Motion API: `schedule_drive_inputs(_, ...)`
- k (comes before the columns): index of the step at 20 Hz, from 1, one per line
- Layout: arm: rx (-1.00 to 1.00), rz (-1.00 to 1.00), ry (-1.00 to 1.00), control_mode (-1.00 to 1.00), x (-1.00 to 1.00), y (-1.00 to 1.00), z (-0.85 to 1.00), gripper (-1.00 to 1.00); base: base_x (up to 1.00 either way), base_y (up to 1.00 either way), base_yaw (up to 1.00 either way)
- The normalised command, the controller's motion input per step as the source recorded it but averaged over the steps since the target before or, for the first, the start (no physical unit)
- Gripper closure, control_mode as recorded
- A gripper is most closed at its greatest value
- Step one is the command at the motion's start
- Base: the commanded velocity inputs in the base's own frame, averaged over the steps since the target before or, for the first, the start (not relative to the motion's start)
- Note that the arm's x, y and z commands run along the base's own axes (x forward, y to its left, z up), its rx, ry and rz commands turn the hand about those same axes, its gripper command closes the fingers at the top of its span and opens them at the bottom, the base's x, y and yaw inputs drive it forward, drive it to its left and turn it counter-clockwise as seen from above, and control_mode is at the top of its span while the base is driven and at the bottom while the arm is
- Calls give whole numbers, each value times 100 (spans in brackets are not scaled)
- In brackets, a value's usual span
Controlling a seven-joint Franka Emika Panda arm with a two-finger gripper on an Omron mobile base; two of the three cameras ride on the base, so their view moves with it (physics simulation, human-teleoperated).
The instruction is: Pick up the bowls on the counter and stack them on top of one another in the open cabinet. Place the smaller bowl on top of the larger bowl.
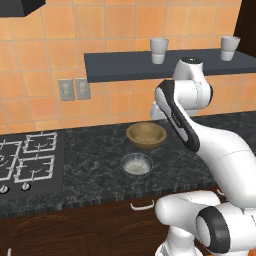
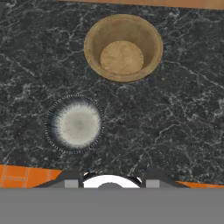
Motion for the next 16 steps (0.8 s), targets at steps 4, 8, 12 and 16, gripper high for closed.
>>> schedule_drive_inputs(4, -6, 1, 2, -100, -16, 35, -25, -100, 0, 0, 0)
schedule_drive_inputs(8, 2, 2, 7, -100, -16, 43, -100, -100, 0, 0, 0)
schedule_drive_inputs(12, 16, 0, 18, -100, 0, 13, -100, -100, 0, 0, 0)
schedule_drive_inputs(16, 27, -1, 11, -100, 7, -3, -89, -100, 0, 0, 0)
